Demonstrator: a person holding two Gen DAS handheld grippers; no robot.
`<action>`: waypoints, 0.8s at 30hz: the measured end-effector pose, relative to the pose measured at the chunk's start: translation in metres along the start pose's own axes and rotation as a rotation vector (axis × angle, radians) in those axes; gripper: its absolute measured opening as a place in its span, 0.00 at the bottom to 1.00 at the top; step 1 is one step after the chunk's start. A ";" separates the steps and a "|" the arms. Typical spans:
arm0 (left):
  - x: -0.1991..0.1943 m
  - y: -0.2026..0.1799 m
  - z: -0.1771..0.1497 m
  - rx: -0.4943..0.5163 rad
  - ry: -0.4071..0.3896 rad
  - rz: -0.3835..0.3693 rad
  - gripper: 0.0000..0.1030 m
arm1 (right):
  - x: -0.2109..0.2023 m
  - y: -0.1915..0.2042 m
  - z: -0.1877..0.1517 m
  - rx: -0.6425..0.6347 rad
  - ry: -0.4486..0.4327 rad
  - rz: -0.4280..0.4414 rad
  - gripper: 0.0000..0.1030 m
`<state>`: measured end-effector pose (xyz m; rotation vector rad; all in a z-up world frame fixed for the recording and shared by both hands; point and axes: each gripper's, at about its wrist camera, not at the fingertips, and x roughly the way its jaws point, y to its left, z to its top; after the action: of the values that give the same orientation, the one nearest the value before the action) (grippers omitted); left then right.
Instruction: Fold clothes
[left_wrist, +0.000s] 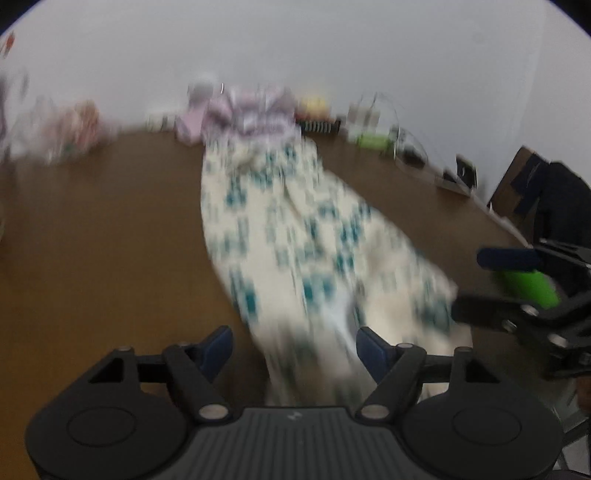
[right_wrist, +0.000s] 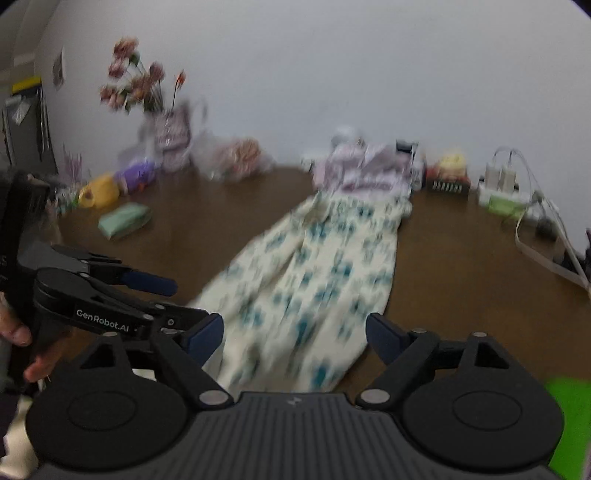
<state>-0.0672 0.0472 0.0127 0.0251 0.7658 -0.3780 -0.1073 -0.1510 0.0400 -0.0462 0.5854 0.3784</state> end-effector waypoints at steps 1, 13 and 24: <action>-0.002 -0.001 -0.009 -0.001 0.010 0.005 0.70 | 0.000 0.004 -0.005 -0.017 0.006 0.002 0.82; -0.008 0.012 -0.020 -0.094 -0.013 0.035 0.12 | 0.020 0.008 -0.026 -0.001 0.038 0.027 0.10; -0.033 0.085 -0.028 -0.235 0.013 0.233 0.44 | -0.019 -0.063 -0.054 0.276 0.063 -0.025 0.08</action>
<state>-0.0783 0.1416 0.0053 -0.1029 0.8070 -0.0651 -0.1271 -0.2241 0.0014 0.2000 0.6944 0.2698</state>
